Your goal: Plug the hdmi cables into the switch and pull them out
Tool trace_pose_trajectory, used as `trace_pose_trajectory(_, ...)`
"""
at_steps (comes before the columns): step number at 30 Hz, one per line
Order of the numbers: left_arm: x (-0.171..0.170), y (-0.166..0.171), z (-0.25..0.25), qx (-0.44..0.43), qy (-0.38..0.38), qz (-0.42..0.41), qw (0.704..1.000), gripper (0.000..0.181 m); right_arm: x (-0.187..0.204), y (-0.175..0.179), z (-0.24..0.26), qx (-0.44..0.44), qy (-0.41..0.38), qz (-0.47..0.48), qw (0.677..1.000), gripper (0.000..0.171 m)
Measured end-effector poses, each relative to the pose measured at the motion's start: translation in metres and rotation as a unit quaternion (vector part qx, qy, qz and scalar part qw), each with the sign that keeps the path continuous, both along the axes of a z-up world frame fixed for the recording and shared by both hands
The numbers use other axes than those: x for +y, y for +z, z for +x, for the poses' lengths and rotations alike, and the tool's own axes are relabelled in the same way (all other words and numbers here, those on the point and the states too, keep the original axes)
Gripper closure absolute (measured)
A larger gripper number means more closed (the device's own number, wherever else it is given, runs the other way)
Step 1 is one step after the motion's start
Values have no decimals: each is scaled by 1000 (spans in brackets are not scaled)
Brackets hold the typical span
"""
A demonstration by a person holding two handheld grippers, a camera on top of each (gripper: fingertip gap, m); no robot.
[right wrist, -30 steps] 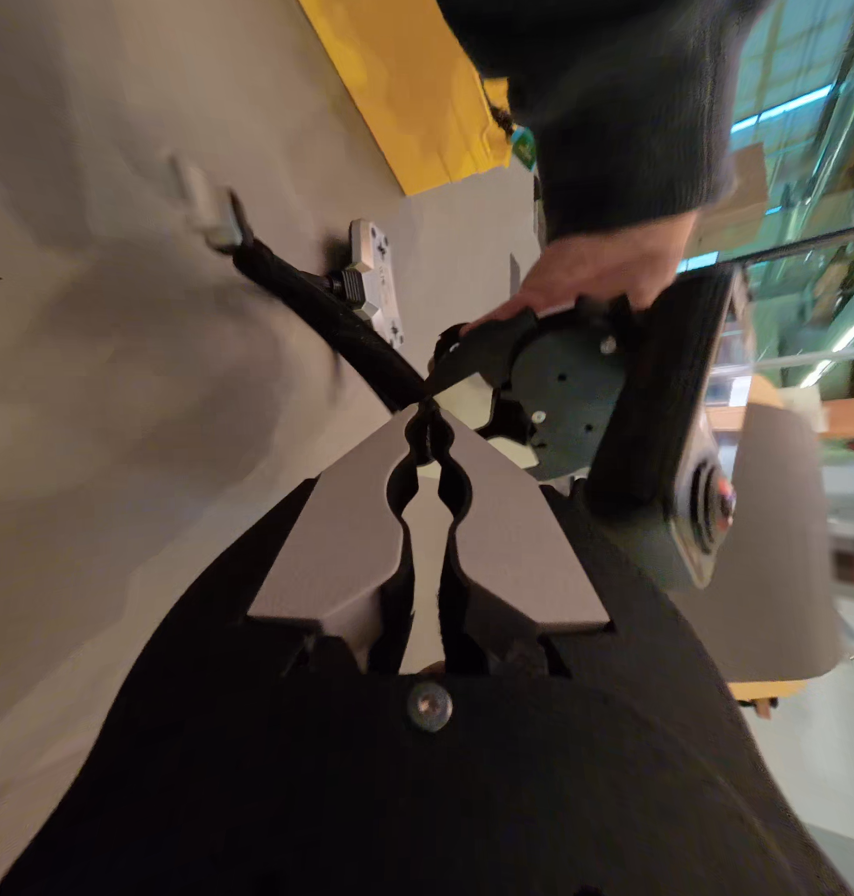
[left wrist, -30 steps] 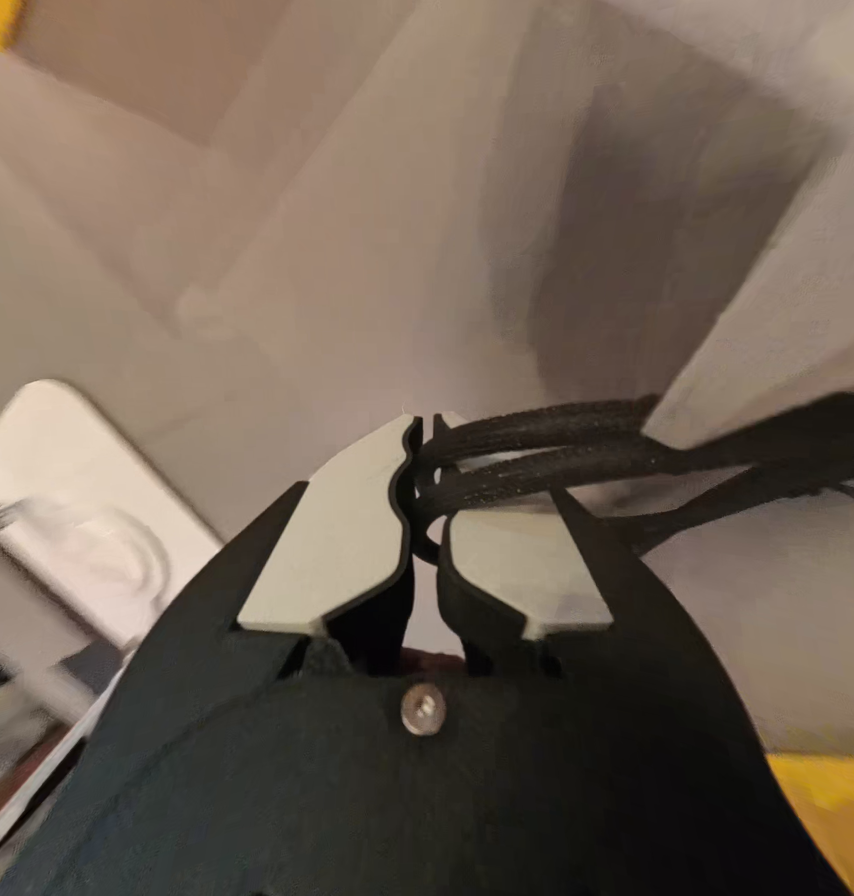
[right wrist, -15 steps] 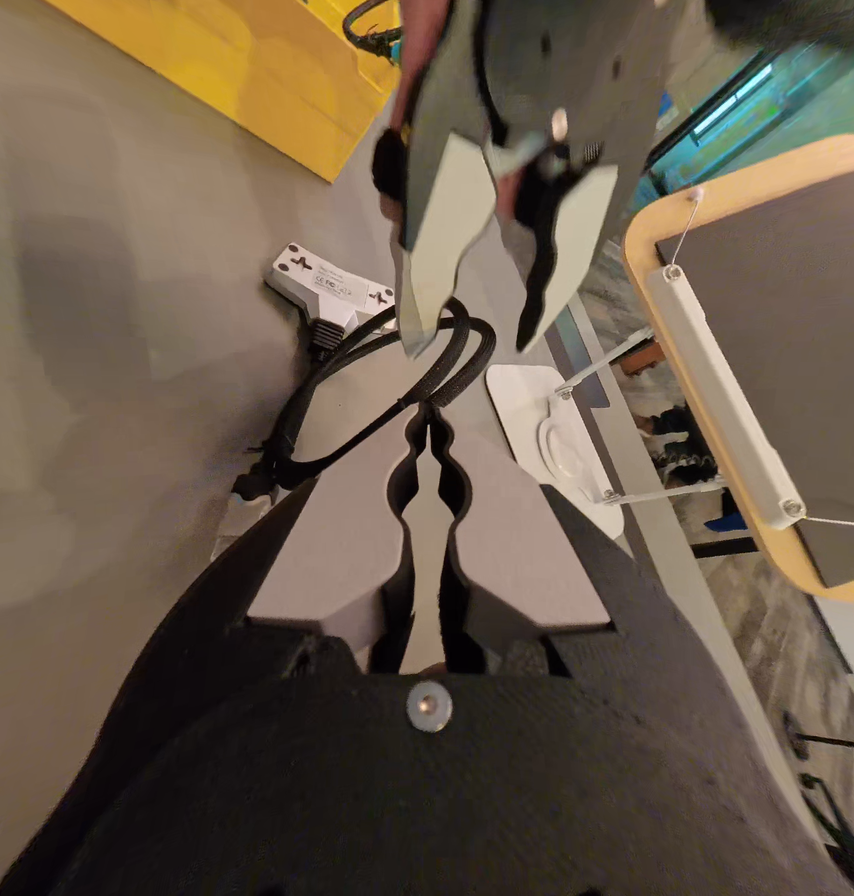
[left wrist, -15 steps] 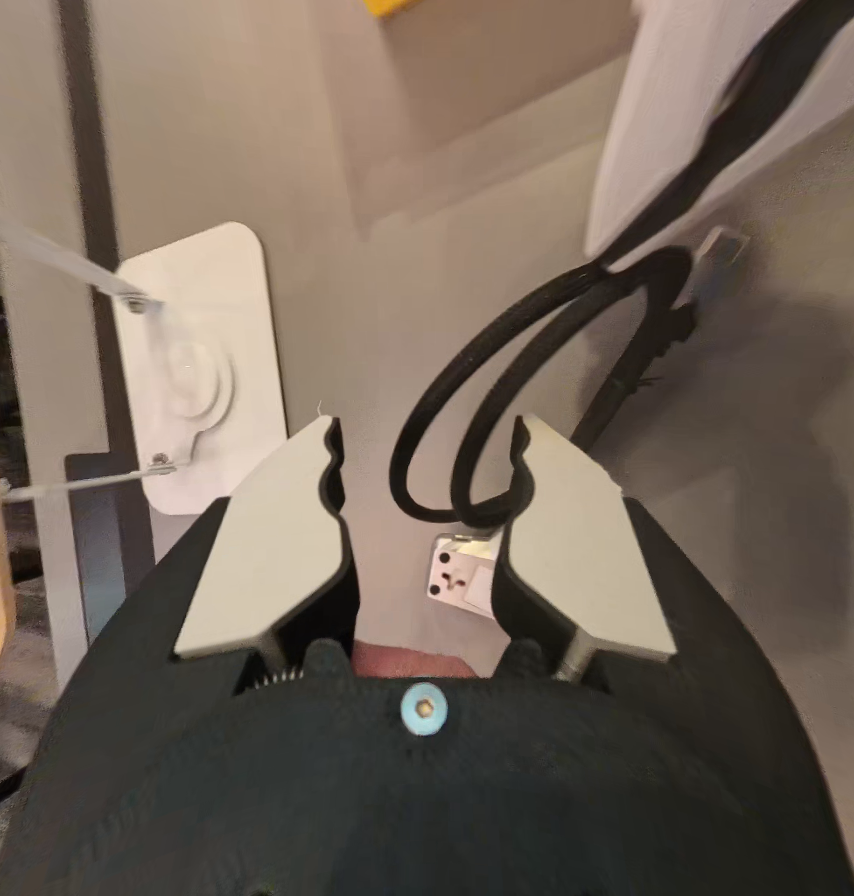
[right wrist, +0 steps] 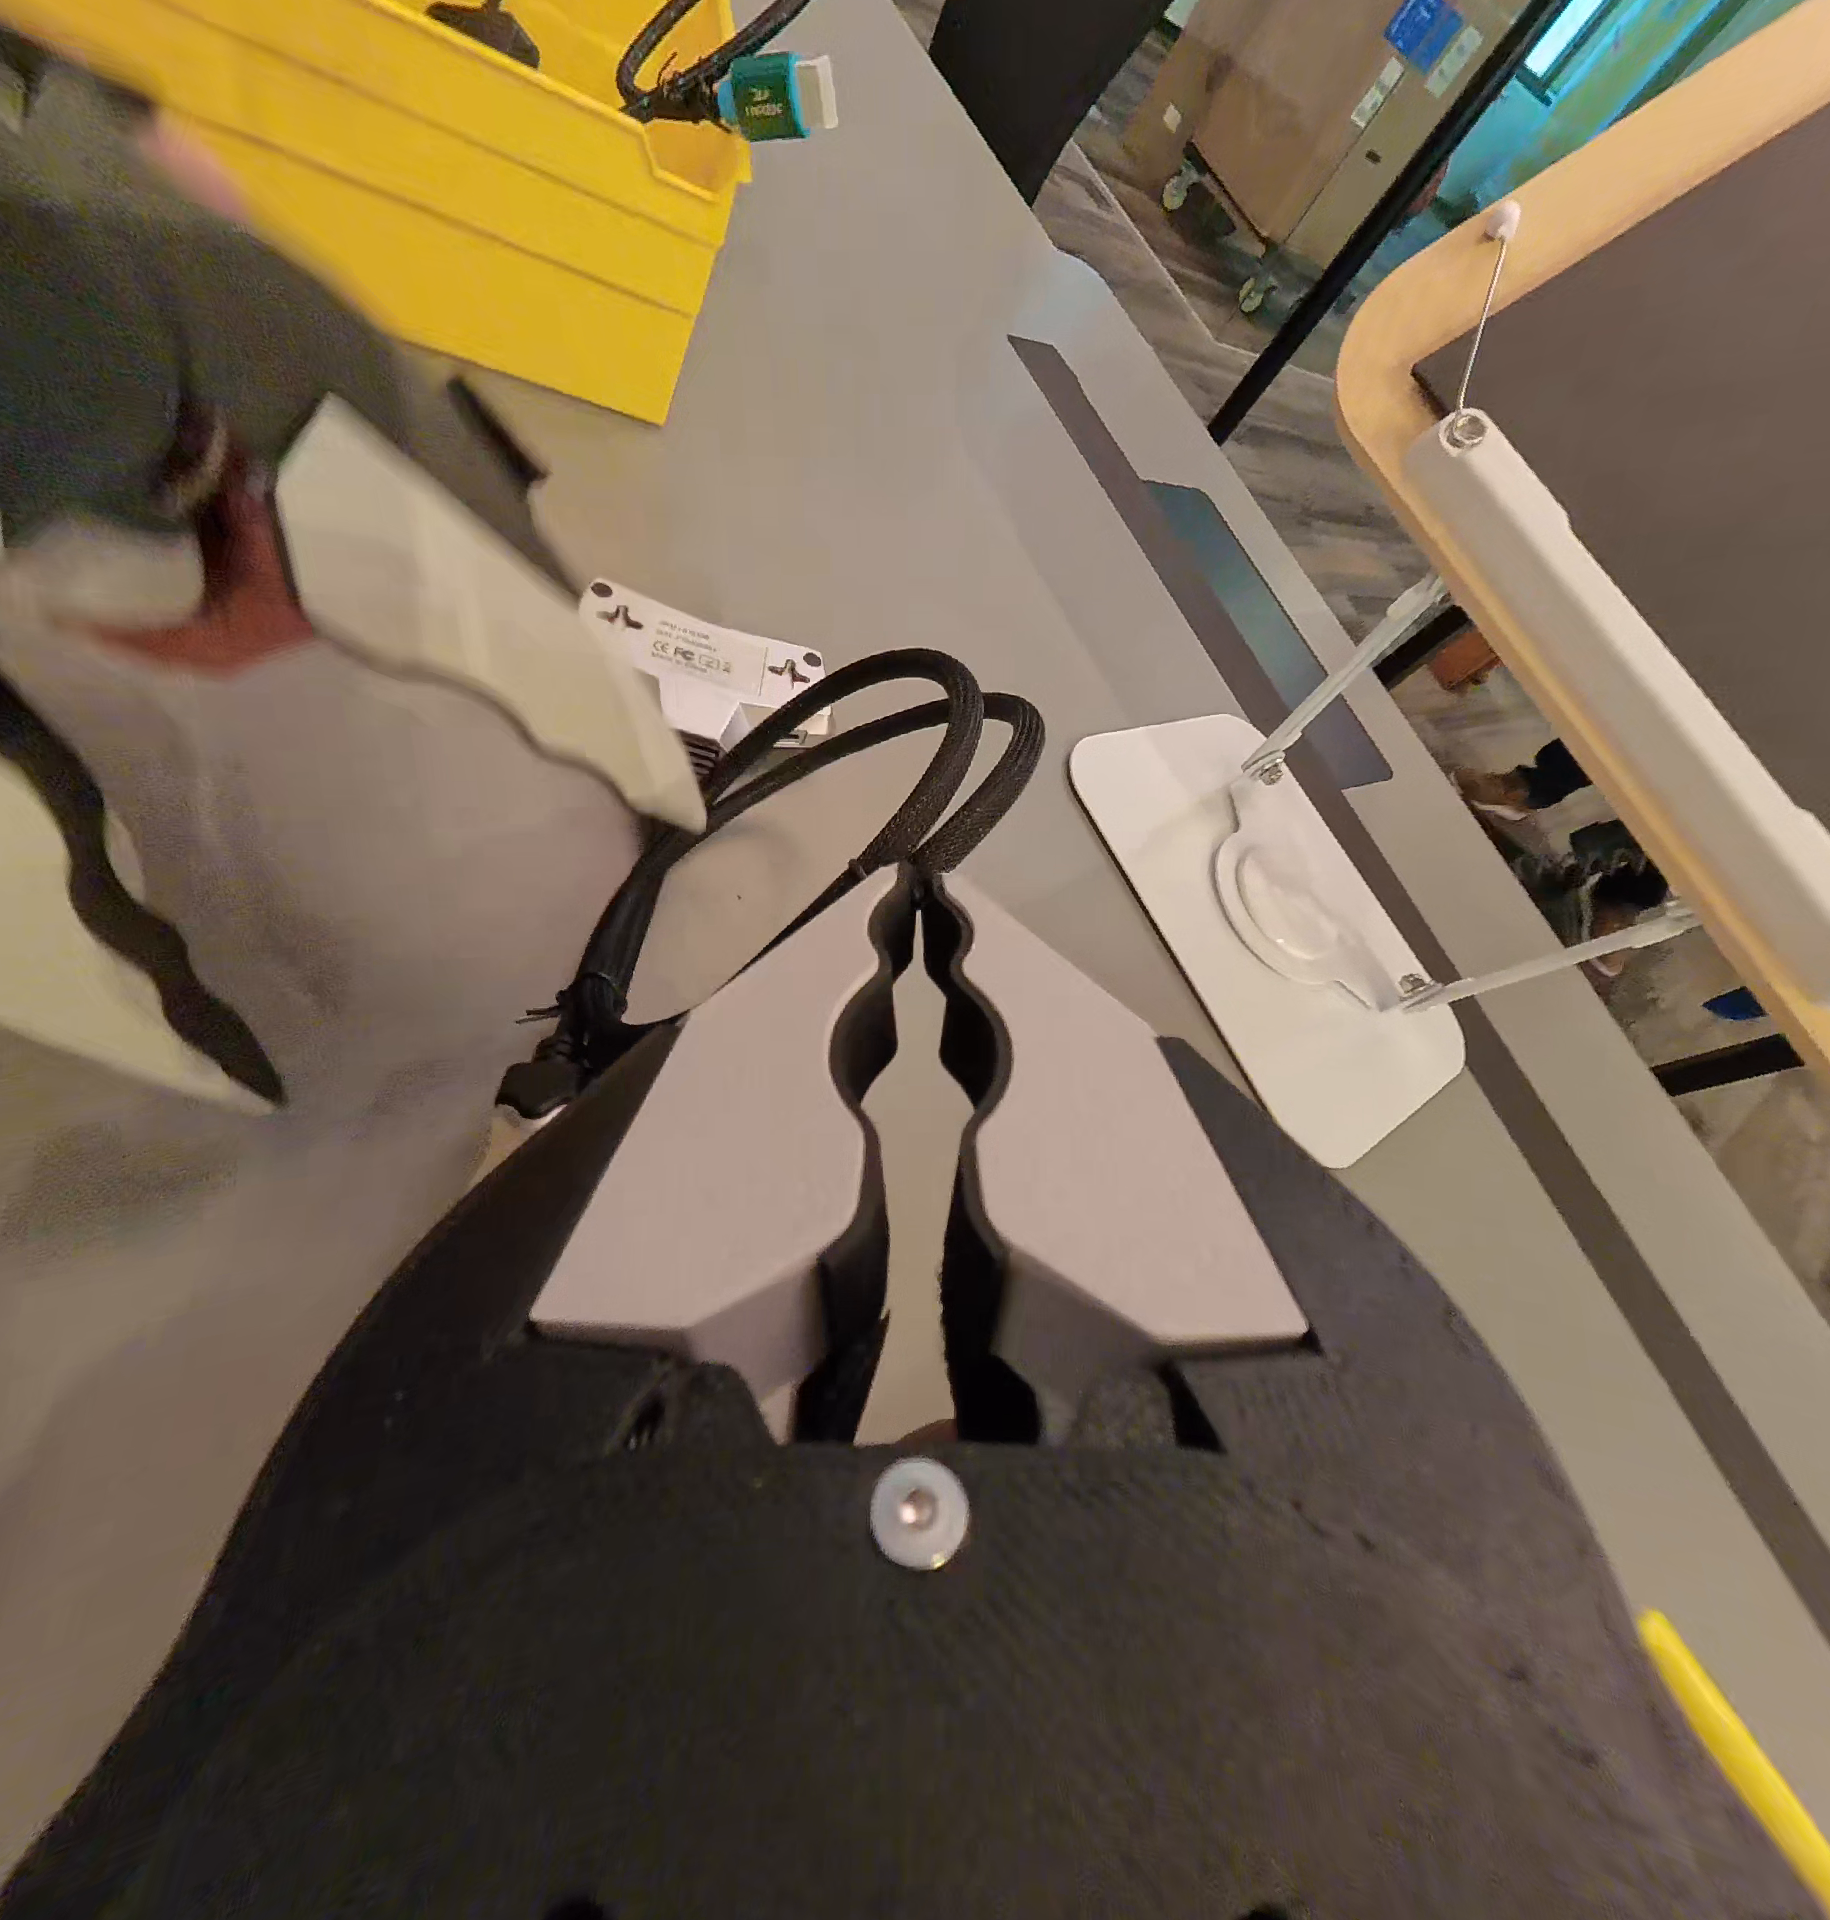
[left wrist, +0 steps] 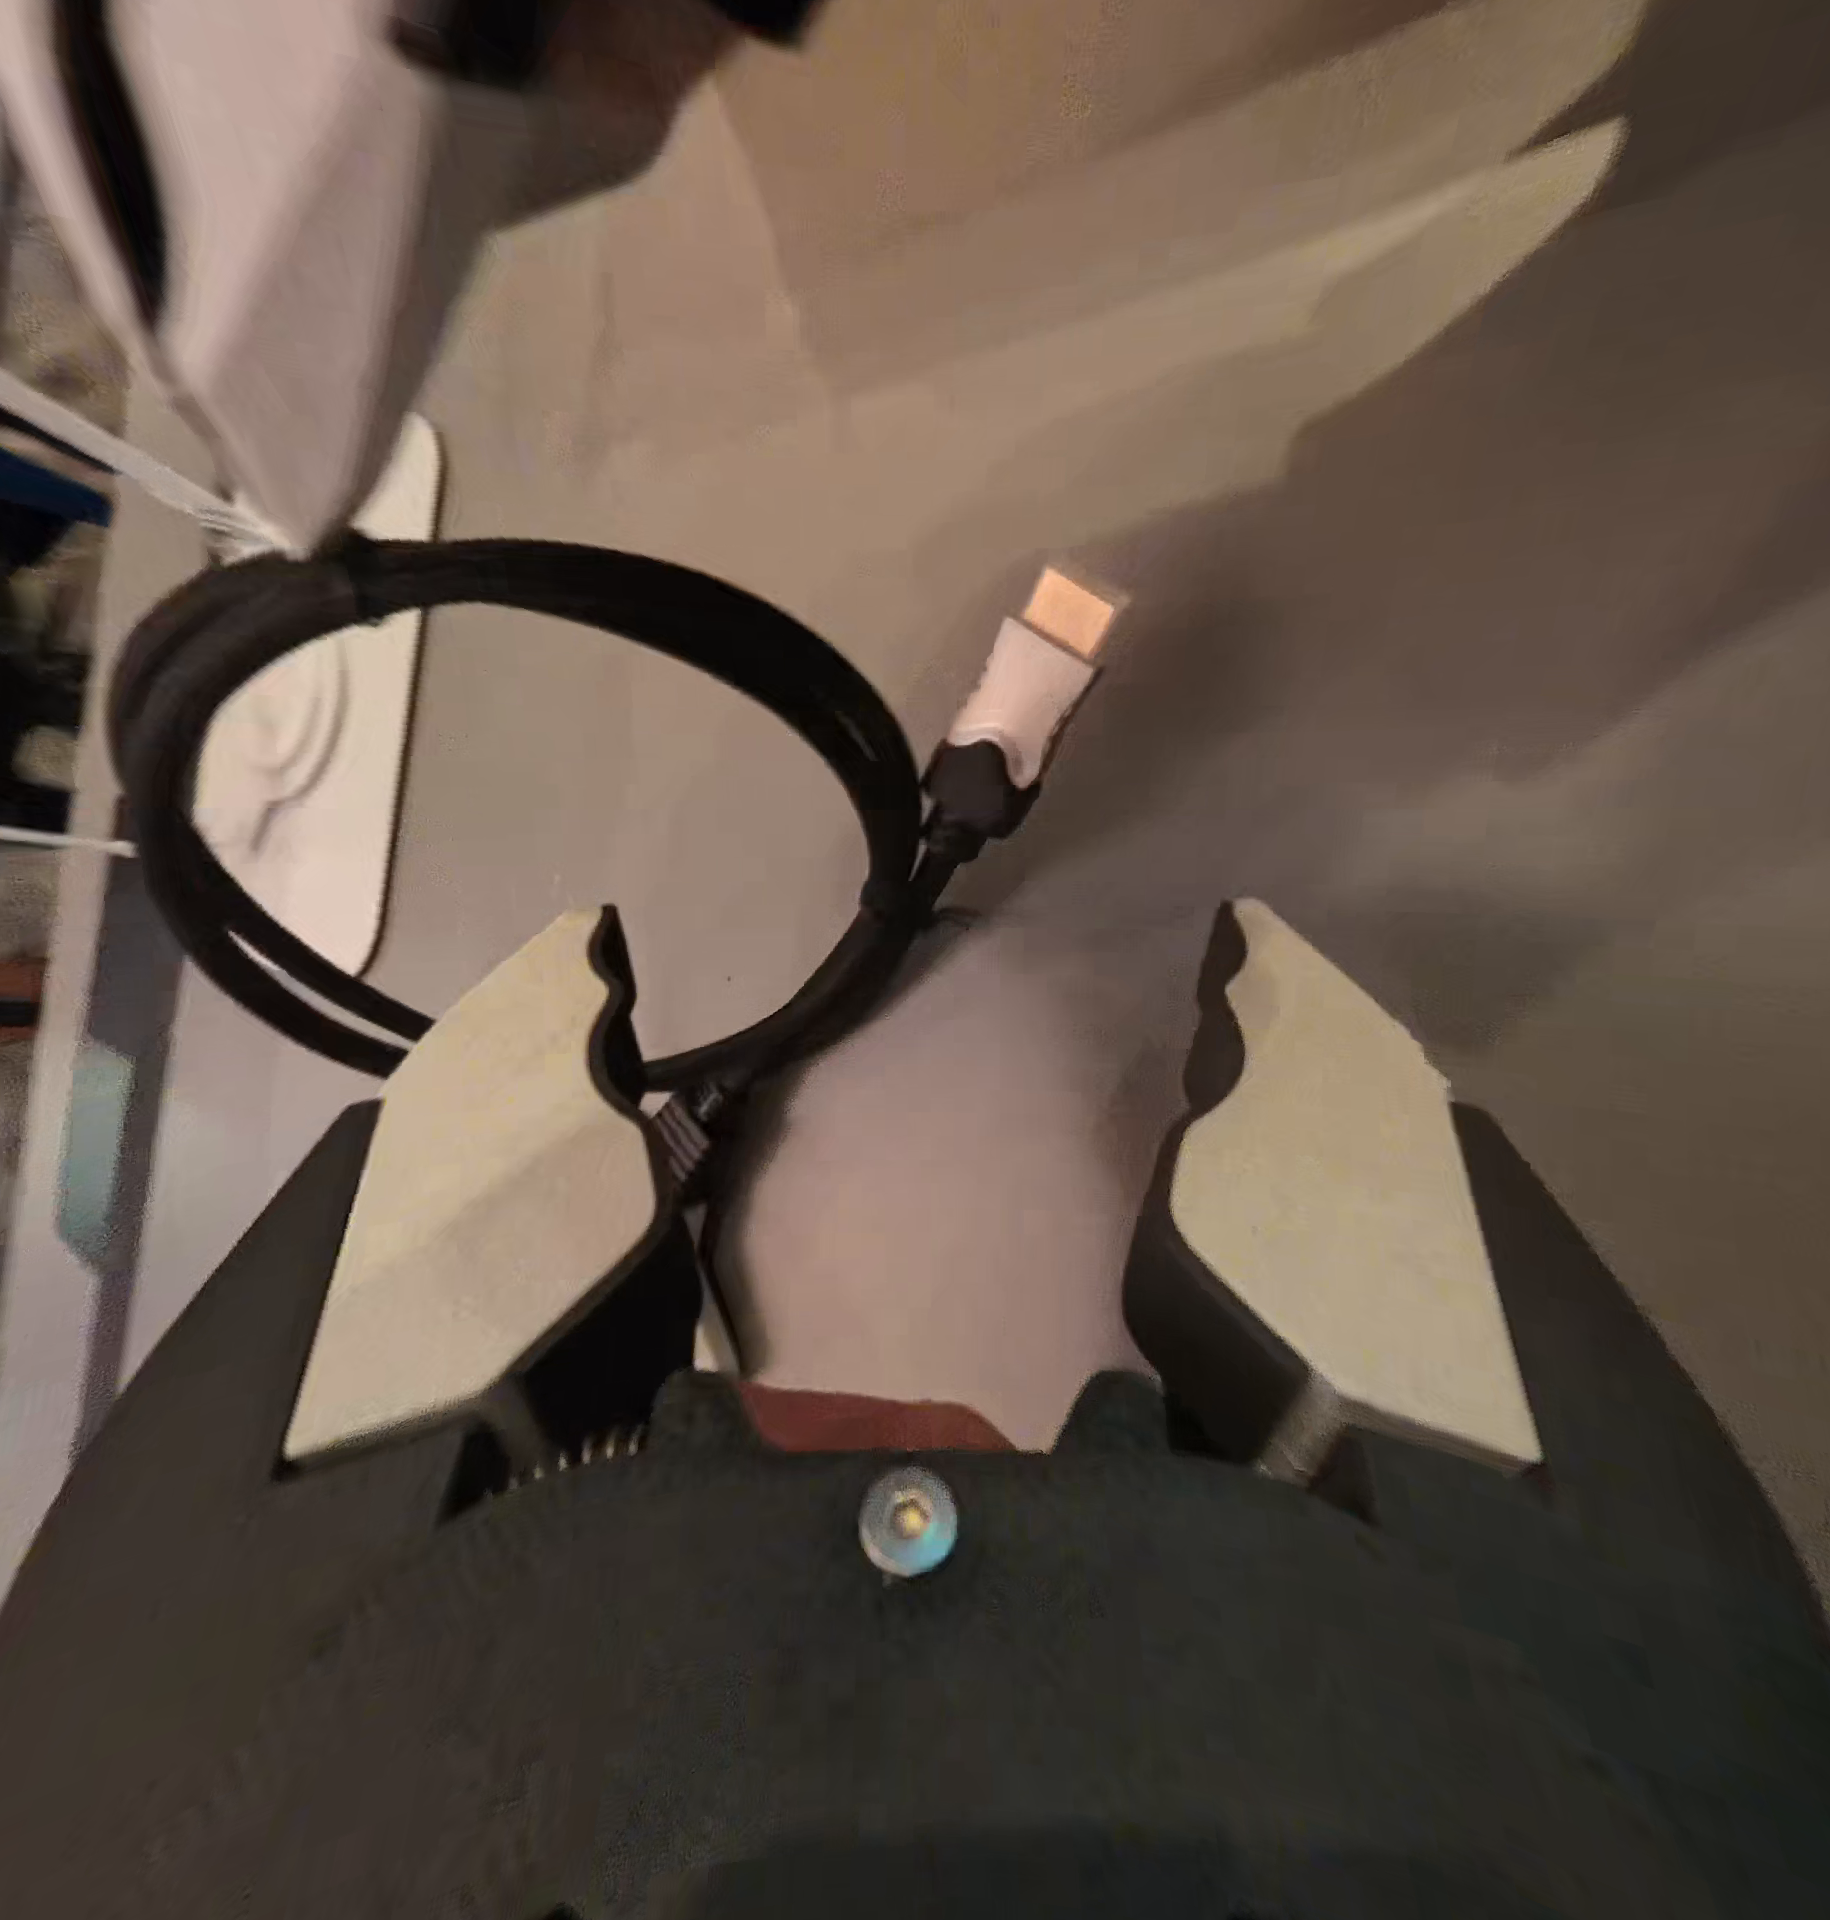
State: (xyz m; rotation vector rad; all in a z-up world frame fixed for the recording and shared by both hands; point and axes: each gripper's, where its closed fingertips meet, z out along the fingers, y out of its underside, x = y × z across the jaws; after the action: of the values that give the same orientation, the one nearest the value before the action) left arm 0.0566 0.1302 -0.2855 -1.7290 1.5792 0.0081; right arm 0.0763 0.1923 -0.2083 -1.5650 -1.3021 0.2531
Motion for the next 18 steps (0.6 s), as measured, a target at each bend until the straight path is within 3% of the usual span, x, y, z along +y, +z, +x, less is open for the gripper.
trace_pose_trajectory(3, 10, -17, 10, 5, 36, 65, 997, 85, -2, 4, -2, 16, -1, -21, 1000, 171)
trace_pose_trajectory(8, 39, -16, 14, 19, 85, 147, 985, 114, -5, 13, -7, 48, -4, -62, 997, 171)
trace_pose_trajectory(13, 50, -18, 15, 37, 68, 203, 976, 160, -3, 22, -6, 55, -4, -66, 996, 171)
trace_pose_trajectory(18, 33, 11, 10, -26, 27, 192, 981, 166, 5, 27, 10, 53, -10, -53, 997, 171)
